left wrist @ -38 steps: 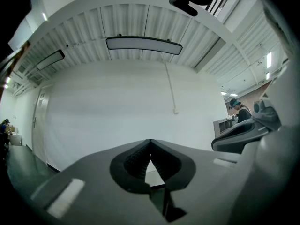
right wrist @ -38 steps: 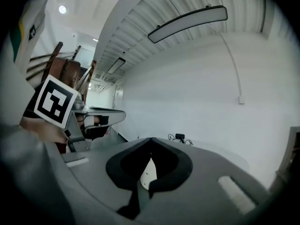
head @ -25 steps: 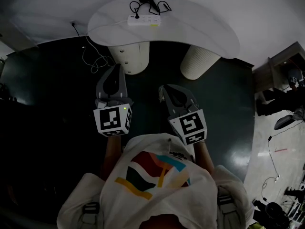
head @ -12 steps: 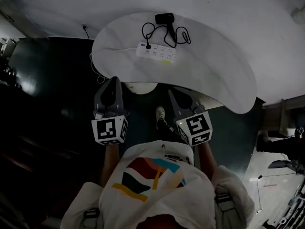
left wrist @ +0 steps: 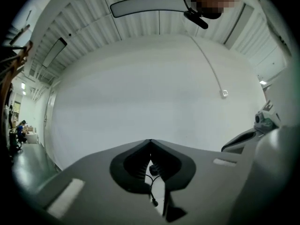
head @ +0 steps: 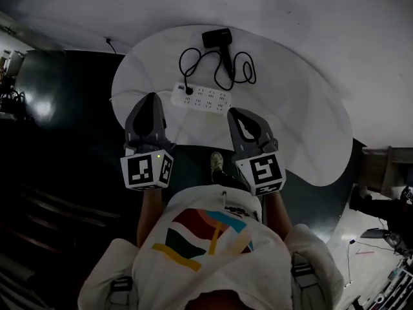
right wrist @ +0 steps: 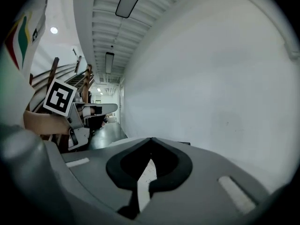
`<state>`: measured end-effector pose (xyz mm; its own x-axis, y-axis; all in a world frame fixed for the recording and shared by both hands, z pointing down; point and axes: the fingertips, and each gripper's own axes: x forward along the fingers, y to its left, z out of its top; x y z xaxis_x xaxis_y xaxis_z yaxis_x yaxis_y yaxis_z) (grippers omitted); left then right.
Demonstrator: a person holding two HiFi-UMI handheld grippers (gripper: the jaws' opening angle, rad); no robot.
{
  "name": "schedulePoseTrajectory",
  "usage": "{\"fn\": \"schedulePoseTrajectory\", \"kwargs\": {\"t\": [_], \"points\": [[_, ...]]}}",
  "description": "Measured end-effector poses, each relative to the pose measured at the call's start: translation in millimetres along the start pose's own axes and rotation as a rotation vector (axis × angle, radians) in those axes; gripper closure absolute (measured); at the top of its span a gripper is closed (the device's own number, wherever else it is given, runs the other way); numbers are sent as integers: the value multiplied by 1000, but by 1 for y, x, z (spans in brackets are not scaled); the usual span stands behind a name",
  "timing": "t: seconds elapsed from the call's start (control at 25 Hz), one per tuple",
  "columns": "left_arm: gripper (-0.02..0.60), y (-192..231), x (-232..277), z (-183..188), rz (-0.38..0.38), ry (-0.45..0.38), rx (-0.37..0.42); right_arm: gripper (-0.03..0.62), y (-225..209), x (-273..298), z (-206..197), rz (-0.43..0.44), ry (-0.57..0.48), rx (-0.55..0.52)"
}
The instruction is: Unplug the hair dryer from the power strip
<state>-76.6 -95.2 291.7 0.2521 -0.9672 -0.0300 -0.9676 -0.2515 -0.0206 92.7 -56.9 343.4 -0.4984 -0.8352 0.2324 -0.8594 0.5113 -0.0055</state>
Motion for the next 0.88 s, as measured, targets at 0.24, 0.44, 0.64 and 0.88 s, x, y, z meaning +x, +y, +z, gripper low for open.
{"fn": "schedulePoseTrajectory", "kwargs": {"t": [0.24,0.44,0.64,0.88], "points": [[581,-5,44,-4,-30,2,9,582,-23,29,7,-13,-6,5],[581,-1,69,1,-51,-16,70,582,-35,45,20,-46,-36,-21],[581,-9,84,18,-107,-55,62,582,-33,54,44,-68,-100,-17],[581,-11,91,15,-154,-50,32,582,-26,66,55,-77,-113,-41]]}}
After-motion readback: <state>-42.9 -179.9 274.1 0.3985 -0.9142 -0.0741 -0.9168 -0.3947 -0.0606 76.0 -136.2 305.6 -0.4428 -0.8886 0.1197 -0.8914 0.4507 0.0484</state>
